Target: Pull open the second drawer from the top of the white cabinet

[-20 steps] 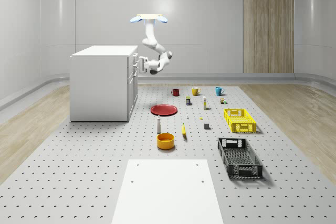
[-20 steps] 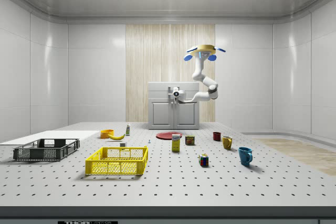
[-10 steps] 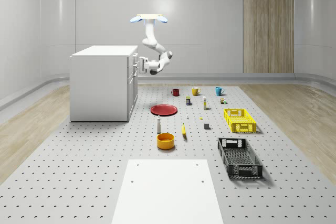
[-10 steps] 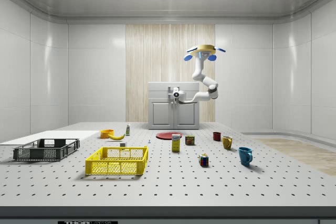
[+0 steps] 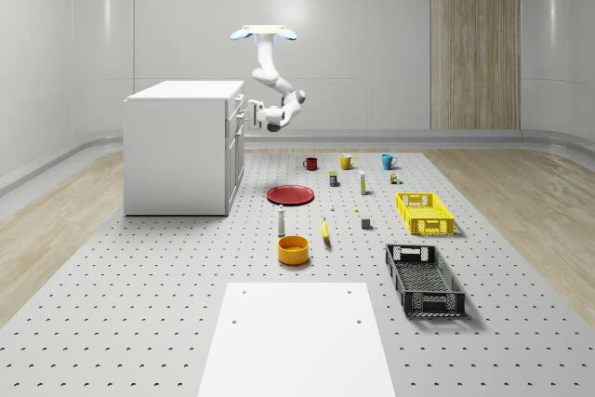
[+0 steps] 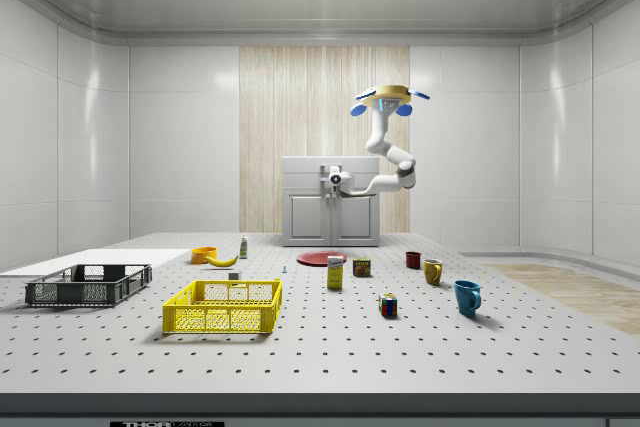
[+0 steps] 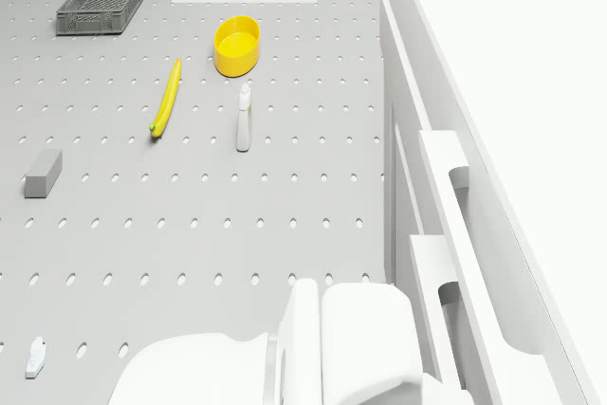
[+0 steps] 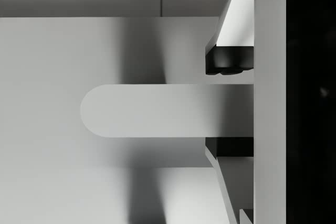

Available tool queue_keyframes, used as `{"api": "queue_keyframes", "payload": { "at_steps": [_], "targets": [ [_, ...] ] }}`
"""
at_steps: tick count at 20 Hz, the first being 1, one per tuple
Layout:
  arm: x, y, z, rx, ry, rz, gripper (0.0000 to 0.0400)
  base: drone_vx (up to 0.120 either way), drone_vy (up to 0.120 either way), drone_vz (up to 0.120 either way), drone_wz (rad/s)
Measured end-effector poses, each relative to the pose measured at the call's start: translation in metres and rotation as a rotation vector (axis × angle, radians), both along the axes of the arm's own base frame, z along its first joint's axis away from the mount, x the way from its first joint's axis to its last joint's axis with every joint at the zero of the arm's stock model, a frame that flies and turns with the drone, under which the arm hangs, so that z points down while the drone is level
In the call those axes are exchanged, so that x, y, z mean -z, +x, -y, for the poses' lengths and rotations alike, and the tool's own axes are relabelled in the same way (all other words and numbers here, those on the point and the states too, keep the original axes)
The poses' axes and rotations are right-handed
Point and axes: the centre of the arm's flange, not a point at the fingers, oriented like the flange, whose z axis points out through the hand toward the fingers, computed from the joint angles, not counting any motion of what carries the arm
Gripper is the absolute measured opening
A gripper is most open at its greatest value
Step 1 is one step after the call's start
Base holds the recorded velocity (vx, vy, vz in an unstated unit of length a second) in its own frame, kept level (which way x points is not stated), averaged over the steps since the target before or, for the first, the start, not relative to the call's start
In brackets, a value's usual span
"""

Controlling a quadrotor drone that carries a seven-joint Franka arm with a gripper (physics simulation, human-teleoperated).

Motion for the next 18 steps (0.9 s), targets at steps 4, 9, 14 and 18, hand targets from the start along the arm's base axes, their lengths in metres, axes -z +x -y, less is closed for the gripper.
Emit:
{"api": "queue_keyframes", "payload": {
  "at_steps": [4, 9, 14, 18],
  "targets": [
    [0.002, 0.001, 0.004, 0.000, 0.005, 0.006, 0.0133, 0.000, 0.000, 0.000, 0.000],
    [0.000, 0.000, 0.008, 0.000, 0.000, -0.009, 0.0146, 0.000, 0.000, 0.000, 0.000],
    [-0.003, -0.002, 0.016, 0.000, -0.011, 0.016, 0.0167, 0.000, 0.000, 0.000, 0.000],
    [-0.004, -0.002, 0.018, 0.000, -0.011, -0.028, 0.0180, 0.000, 0.000, 0.000, 0.000]
  ]
}}
